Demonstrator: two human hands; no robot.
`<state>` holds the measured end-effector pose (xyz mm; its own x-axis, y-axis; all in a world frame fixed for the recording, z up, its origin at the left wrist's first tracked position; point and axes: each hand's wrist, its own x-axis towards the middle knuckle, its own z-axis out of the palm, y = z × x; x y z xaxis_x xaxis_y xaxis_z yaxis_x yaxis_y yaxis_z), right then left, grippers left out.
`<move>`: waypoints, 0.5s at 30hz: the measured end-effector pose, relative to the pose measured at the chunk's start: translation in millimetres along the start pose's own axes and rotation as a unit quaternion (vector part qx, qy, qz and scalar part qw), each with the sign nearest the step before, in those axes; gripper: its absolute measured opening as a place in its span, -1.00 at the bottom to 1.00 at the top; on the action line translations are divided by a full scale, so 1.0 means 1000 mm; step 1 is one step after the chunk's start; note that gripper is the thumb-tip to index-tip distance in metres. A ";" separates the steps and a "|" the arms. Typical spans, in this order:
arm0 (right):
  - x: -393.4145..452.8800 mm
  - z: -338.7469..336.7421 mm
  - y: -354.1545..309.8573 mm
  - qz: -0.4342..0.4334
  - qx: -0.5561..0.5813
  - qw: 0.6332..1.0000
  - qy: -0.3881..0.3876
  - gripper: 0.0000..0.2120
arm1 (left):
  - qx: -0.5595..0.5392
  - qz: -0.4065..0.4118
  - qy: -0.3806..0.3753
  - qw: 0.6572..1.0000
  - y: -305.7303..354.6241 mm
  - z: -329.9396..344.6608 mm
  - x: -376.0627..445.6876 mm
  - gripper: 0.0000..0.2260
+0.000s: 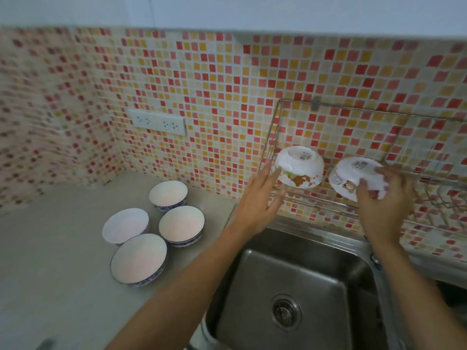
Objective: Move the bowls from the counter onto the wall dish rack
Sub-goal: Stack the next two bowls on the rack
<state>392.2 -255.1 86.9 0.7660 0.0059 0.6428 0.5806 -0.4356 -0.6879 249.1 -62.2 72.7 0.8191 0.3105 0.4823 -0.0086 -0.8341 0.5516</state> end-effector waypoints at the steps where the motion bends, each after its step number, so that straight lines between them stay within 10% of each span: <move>1: -0.013 0.004 -0.008 -0.008 0.036 0.999 0.009 -0.67 | 0.007 -0.013 0.021 1.000 -0.009 -0.009 -0.014 -0.55; 7: -0.112 0.074 -0.088 -0.113 0.152 0.969 -0.159 -0.91 | 0.099 -0.158 0.123 0.975 -0.113 -0.076 -0.093 -0.67; 15: -0.210 0.224 -0.158 -0.089 0.089 0.869 -0.479 -0.68 | 0.157 -0.363 0.122 0.910 -0.244 -0.156 -0.166 -0.65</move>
<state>201.4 14.0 -14.6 0.4886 0.8421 0.2282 0.6821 -0.2057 -0.7017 26.1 160.7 -35.4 0.3919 0.8921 0.2251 0.6801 -0.4457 0.5821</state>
